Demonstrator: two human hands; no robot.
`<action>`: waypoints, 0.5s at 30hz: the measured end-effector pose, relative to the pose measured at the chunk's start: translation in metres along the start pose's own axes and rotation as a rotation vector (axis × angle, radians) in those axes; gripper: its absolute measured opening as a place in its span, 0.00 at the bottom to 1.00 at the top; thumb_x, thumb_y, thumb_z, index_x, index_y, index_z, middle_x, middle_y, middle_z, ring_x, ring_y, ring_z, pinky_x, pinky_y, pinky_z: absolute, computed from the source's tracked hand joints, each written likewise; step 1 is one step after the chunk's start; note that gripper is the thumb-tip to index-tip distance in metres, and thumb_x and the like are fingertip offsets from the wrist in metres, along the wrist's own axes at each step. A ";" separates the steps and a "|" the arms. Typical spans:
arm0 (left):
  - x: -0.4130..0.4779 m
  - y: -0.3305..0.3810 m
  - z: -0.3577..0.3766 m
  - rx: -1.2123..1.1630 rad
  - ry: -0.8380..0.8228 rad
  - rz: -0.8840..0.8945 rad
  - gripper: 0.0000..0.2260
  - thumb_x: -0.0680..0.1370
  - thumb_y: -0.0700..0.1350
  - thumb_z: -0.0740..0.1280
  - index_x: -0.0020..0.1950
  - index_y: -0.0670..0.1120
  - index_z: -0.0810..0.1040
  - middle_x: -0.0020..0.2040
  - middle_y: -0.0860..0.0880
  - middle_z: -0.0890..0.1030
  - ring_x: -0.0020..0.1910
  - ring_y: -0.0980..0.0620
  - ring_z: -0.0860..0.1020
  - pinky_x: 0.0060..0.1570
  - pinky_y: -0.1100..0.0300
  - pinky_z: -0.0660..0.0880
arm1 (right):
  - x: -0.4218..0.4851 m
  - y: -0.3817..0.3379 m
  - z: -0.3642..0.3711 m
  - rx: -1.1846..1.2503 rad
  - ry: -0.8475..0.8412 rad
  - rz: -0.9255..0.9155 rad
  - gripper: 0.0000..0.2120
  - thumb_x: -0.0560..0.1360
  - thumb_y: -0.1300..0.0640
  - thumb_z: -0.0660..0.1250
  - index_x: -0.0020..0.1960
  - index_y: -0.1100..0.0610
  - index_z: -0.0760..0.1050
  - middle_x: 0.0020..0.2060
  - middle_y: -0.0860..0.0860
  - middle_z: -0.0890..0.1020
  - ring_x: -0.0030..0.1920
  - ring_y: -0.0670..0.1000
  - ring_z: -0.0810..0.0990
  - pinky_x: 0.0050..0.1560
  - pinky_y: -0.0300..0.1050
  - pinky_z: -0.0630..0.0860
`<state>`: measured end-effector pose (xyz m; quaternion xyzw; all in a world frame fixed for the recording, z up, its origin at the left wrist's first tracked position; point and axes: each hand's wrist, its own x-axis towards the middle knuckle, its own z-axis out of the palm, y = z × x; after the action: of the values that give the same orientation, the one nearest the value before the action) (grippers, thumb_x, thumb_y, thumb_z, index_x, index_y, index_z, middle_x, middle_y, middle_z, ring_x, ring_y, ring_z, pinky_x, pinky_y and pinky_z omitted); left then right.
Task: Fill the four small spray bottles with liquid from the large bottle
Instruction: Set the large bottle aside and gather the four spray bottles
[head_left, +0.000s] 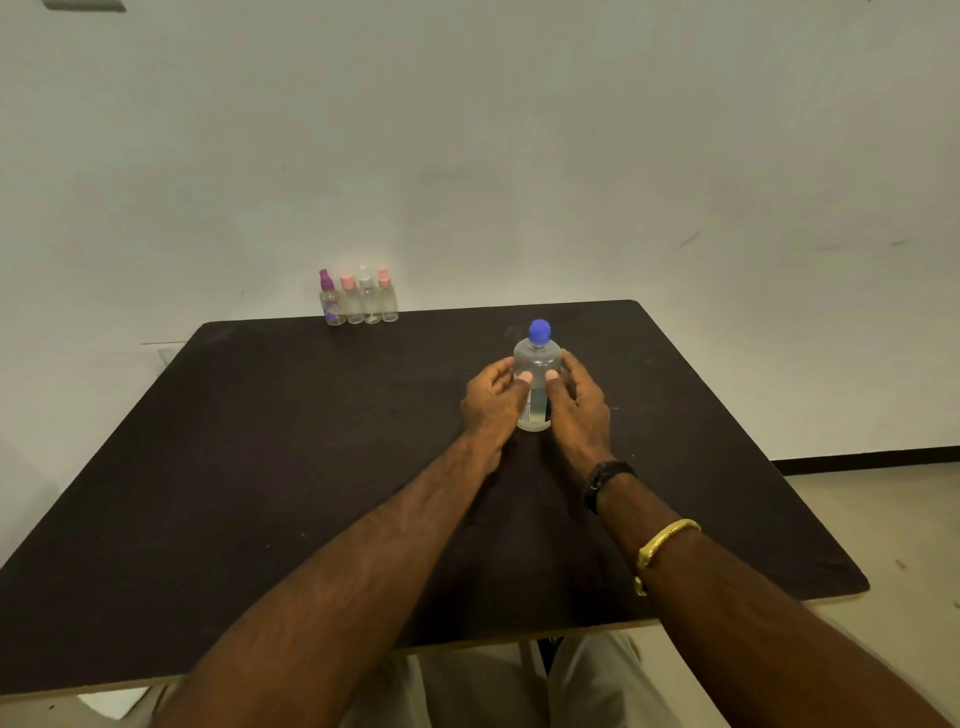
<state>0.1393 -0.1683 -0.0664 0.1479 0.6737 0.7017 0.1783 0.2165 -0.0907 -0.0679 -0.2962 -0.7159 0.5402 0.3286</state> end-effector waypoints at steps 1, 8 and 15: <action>0.000 -0.001 0.000 -0.004 -0.004 0.001 0.21 0.80 0.42 0.72 0.72 0.44 0.75 0.66 0.45 0.81 0.62 0.49 0.81 0.64 0.48 0.79 | 0.000 0.001 0.000 -0.002 0.001 0.003 0.22 0.83 0.51 0.62 0.76 0.49 0.68 0.70 0.49 0.77 0.69 0.51 0.75 0.71 0.57 0.73; -0.002 0.001 0.004 -0.016 0.005 -0.013 0.22 0.79 0.44 0.73 0.72 0.43 0.75 0.65 0.44 0.82 0.62 0.48 0.82 0.64 0.46 0.79 | 0.001 -0.004 -0.002 -0.047 0.015 0.007 0.23 0.84 0.52 0.61 0.78 0.51 0.65 0.72 0.52 0.74 0.71 0.54 0.73 0.73 0.56 0.71; -0.014 0.029 -0.008 0.153 0.157 0.141 0.16 0.82 0.46 0.67 0.69 0.43 0.79 0.60 0.47 0.83 0.58 0.52 0.81 0.59 0.60 0.77 | -0.001 -0.030 0.004 -0.134 0.161 -0.140 0.25 0.82 0.55 0.63 0.77 0.54 0.65 0.73 0.54 0.72 0.73 0.54 0.71 0.73 0.56 0.69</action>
<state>0.1464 -0.1825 -0.0376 0.1526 0.7252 0.6684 0.0632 0.2122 -0.1005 -0.0401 -0.3093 -0.7404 0.4415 0.4015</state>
